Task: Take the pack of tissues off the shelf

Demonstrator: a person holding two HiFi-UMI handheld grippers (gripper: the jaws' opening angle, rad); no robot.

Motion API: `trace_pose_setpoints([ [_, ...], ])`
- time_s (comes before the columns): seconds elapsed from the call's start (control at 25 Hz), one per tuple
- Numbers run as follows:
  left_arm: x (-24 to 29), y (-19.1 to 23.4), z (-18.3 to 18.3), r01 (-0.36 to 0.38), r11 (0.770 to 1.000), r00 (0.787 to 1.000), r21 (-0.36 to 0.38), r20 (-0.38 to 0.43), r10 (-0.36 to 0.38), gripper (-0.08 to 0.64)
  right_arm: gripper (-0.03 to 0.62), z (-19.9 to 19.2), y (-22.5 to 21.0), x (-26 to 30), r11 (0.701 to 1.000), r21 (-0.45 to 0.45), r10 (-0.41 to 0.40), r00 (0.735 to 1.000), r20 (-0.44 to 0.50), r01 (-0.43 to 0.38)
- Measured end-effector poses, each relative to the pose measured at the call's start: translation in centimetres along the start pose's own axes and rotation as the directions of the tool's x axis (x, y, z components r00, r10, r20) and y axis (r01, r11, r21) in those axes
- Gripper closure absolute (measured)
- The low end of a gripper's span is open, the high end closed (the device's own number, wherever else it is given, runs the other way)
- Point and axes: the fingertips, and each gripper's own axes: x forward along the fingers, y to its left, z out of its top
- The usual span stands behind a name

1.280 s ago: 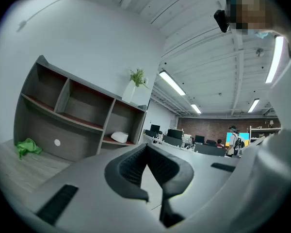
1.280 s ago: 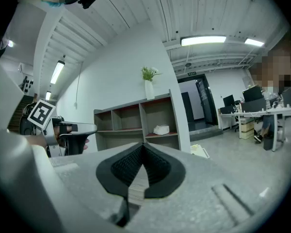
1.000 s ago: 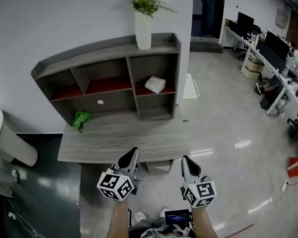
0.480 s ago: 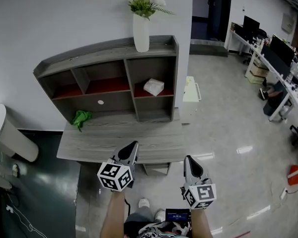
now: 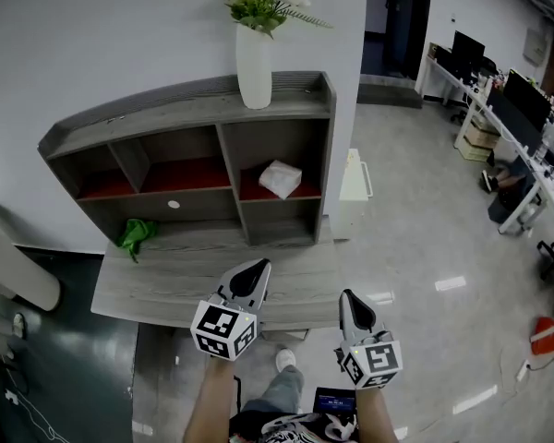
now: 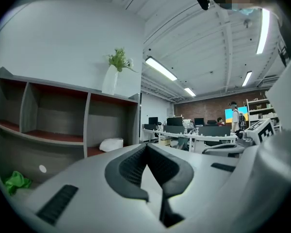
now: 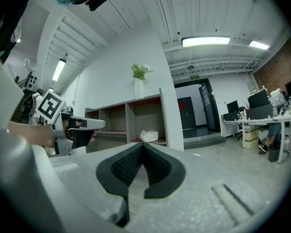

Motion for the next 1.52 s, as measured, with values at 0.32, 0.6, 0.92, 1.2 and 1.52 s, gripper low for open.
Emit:
trace_pose_setpoints([
  [0.32,9.5,6.7,0.3,-0.032,0.999,0.999,-0.038,-0.03,0.03,0.557,0.591,1.3,-4.2,10.3,0.998,-0.058,0.021,0.999,-0.042,-0.024],
  [0.6,14.5,11.3,-0.5,-0.072,0.996,0.997,-0.06,-0.026,0.07,0.557,0.589,-0.7,-8.6,17.5,0.998,-0.05,-0.049,0.983,-0.175,0.041],
  [0.92,17.4,12.6,-2.1,-0.078,0.995,0.995,-0.061,-0.062,0.074,0.557,0.589,-2.1,-9.7,19.5,0.999,0.033,-0.012,0.976,-0.217,0.02],
  [1.2,18.2,12.6,-2.8,-0.115,0.986,0.993,-0.12,-0.039,0.111,0.557,0.589,-1.6,-10.5,22.1,1.0,0.008,0.003,0.983,-0.183,-0.001],
  [1.52,18.7,12.5,-3.5,-0.142,0.985,0.988,-0.099,-0.072,0.135,0.555,0.589,-1.1,-11.4,21.4,0.999,0.012,-0.032,0.986,-0.163,0.034],
])
